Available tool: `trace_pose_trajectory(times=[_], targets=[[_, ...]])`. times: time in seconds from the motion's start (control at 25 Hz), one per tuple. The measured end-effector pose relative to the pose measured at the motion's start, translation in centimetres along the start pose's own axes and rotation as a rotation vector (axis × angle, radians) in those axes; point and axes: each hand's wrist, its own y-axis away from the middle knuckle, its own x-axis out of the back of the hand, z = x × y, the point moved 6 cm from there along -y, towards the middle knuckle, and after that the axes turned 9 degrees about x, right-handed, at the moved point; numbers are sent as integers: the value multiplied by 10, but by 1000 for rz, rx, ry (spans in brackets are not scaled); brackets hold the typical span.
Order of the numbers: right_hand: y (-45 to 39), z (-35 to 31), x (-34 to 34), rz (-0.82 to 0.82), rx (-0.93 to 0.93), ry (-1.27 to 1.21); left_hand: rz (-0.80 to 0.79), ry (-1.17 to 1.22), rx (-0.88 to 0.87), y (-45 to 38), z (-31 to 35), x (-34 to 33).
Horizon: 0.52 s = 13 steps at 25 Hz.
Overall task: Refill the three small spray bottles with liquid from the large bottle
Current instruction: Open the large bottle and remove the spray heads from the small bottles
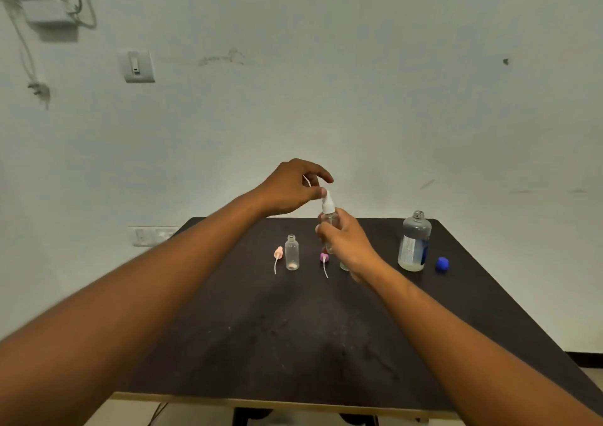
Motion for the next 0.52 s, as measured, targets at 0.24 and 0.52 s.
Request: trace_pose_trajectory(times=[0.24, 0.52], targets=[[20, 12, -2, -13, -11, -3, -177, -57, -33, 8, 10, -20], [17, 16, -12, 10, 19, 18, -100, -216, 6, 5, 13, -29]])
